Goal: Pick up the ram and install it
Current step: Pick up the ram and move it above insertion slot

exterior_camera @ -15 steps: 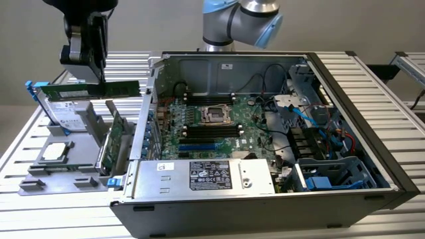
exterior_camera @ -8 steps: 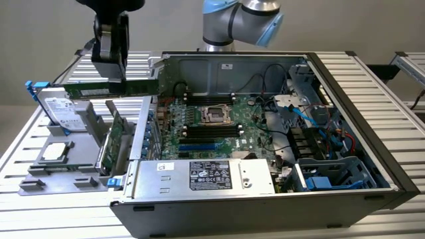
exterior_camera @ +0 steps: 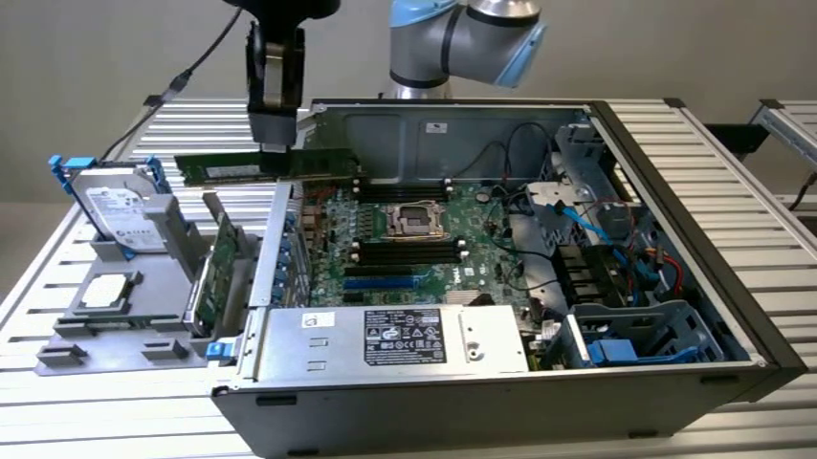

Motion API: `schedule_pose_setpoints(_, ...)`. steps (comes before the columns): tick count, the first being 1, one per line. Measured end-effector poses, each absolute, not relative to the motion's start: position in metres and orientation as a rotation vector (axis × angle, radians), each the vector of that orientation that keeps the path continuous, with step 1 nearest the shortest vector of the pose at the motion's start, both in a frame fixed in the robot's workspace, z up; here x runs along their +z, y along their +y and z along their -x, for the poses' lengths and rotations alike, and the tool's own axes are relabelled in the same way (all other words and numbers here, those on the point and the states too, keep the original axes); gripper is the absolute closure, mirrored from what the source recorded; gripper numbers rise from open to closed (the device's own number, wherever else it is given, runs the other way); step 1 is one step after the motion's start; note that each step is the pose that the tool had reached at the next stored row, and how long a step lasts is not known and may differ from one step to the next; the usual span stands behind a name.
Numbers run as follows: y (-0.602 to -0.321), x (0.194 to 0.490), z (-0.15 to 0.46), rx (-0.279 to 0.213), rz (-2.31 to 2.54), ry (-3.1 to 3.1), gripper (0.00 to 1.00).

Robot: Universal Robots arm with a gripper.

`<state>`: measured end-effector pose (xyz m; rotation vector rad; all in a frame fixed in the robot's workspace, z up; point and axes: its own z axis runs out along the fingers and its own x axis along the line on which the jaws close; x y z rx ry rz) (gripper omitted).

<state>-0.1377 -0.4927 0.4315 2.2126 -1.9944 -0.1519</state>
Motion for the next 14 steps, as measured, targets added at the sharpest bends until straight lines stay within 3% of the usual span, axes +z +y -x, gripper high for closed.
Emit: schedule_pose_setpoints(14,-0.473,0.418,0.078,-0.155,-2.211,-1.993,0.86)
